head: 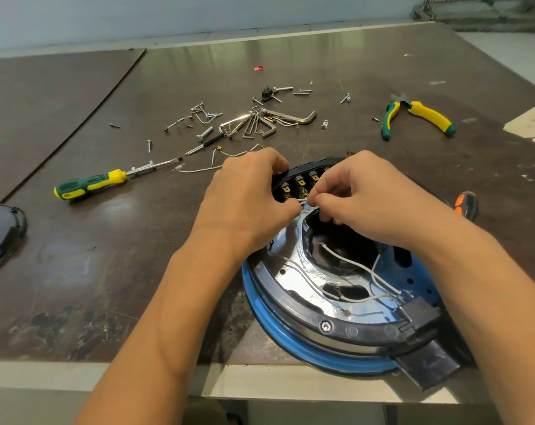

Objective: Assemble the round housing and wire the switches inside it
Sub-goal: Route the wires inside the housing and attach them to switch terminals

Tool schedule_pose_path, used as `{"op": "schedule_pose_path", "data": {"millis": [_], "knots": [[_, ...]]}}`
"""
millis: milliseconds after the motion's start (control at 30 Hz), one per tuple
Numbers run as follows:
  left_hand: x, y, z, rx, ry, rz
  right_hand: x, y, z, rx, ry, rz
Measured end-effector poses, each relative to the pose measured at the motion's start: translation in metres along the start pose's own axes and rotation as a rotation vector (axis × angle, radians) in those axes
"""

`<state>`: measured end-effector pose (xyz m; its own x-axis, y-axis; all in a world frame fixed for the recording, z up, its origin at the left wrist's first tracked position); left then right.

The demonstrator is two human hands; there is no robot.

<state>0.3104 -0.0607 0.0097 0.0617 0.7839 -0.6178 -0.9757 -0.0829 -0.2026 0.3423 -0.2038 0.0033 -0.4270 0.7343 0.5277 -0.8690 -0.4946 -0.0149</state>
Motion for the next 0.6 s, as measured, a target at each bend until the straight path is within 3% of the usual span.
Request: {"op": "schedule_pose_path", "data": {"millis": [600], "knots": [[-0.0091, -0.001, -0.0027, -0.002, -0.156, -0.05, 0.0011, -0.0003, -0.0052, 0.057, 0.061, 0.027]]}}
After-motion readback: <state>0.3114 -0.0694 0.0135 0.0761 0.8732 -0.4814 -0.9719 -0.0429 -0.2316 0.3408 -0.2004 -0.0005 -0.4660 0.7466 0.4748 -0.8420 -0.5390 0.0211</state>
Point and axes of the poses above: each hand's wrist, its own y-axis away from the middle knuckle, its own z-axis out of the back of the hand, x = y × z, the point moved 7 cm from there along -y, towards the middle knuckle, and after that the axes turned 10 degrees about y, right-handed, at the moved point
